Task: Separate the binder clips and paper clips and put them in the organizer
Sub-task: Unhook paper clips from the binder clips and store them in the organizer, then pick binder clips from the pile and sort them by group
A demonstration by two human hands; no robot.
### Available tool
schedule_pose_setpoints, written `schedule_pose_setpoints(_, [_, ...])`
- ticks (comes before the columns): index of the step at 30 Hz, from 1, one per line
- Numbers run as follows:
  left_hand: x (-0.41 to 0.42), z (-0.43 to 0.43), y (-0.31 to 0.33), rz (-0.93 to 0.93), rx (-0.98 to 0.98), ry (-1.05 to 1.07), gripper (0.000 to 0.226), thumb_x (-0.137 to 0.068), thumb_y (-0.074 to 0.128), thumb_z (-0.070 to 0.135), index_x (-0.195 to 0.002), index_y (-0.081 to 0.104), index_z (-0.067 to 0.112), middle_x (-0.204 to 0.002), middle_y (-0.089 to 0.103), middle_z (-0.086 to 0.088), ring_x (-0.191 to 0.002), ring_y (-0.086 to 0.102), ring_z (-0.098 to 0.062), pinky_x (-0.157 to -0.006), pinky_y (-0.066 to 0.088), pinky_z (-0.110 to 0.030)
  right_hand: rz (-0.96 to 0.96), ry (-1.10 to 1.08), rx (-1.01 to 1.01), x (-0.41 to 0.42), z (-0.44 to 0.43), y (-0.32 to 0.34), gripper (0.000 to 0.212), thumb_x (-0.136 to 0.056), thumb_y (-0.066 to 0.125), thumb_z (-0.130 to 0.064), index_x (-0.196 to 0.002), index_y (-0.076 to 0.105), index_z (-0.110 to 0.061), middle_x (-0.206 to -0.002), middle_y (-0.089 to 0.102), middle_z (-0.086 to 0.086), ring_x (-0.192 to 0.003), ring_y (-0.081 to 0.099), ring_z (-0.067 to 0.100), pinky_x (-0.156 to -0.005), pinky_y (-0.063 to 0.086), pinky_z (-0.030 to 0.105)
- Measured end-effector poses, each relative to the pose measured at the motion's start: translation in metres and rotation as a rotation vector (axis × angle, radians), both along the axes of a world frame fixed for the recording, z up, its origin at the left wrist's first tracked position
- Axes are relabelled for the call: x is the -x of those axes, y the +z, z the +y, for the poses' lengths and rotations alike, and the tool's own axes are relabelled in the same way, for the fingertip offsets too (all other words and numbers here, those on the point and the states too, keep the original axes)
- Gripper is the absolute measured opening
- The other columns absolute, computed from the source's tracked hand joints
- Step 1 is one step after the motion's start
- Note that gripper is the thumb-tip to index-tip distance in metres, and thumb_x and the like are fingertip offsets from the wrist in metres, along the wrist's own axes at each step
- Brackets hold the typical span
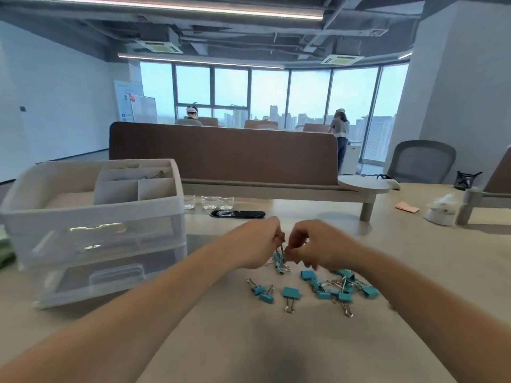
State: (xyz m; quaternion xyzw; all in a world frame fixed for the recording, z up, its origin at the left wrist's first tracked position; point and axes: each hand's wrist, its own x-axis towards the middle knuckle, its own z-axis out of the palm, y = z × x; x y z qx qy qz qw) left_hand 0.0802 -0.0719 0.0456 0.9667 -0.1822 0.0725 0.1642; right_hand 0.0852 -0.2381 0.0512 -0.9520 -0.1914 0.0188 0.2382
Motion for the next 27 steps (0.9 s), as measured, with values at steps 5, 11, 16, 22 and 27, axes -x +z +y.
schedule_pose_setpoints(5, [-0.014, 0.053, 0.037, -0.085, -0.058, 0.126, 0.017, -0.102, 0.039, 0.024, -0.110, 0.049, 0.013, -0.105, 0.062, -0.006, -0.087, 0.058, -0.022, -0.069, 0.046, -0.034, -0.037, 0.073, -0.108, -0.022, 0.052, 0.041, 0.020, -0.085, 0.075, -0.018, -0.098, 0.062, -0.010, -0.090, 0.072, 0.005, -0.064, 0.071, 0.012, -0.061, 0.058, 0.022])
schedule_pose_setpoints(11, [-0.030, 0.125, 0.089, -0.173, -0.061, 0.261, 0.028, -0.102, 0.038, 0.029, -0.114, 0.051, 0.008, -0.098, 0.056, -0.006, -0.084, 0.050, -0.019, -0.073, 0.038, -0.029, -0.120, 0.205, -0.204, -0.055, 0.132, 0.093, 0.019, -0.083, 0.075, -0.020, -0.093, 0.064, -0.008, -0.072, 0.070, -0.003, -0.056, 0.069, 0.012, -0.060, 0.058, 0.027])
schedule_pose_setpoints(16, [-0.057, 0.187, 0.123, -0.194, -0.135, 0.345, 0.025, -0.101, 0.045, 0.028, -0.106, 0.058, 0.007, -0.091, 0.059, -0.005, -0.079, 0.053, -0.017, -0.064, 0.038, -0.017, -0.187, 0.268, -0.234, -0.095, 0.195, 0.117, 0.025, -0.080, 0.079, -0.028, -0.090, 0.063, -0.011, -0.071, 0.073, 0.004, -0.057, 0.067, 0.013, -0.065, 0.055, 0.030])
schedule_pose_setpoints(22, [-0.103, 0.243, 0.137, -0.179, -0.119, 0.431, 0.002, -0.095, 0.058, 0.015, -0.093, 0.057, 0.014, -0.080, 0.058, 0.000, -0.070, 0.053, -0.014, -0.055, 0.034, -0.020, -0.248, 0.285, -0.192, -0.144, 0.264, 0.129, 0.024, -0.079, 0.080, -0.021, -0.092, 0.066, -0.007, -0.084, 0.073, 0.009, -0.078, 0.071, 0.025, -0.081, 0.058, 0.044])
schedule_pose_setpoints(27, [-0.134, 0.271, 0.136, -0.146, -0.177, 0.490, 0.009, -0.096, 0.058, 0.016, -0.097, 0.061, 0.008, -0.084, 0.057, -0.006, -0.071, 0.052, -0.014, -0.055, 0.034, -0.019, -0.252, 0.268, -0.076, -0.172, 0.302, 0.130, 0.022, -0.081, 0.076, -0.018, -0.092, 0.069, 0.000, -0.084, 0.074, 0.015, -0.076, 0.071, 0.028, -0.076, 0.058, 0.040])
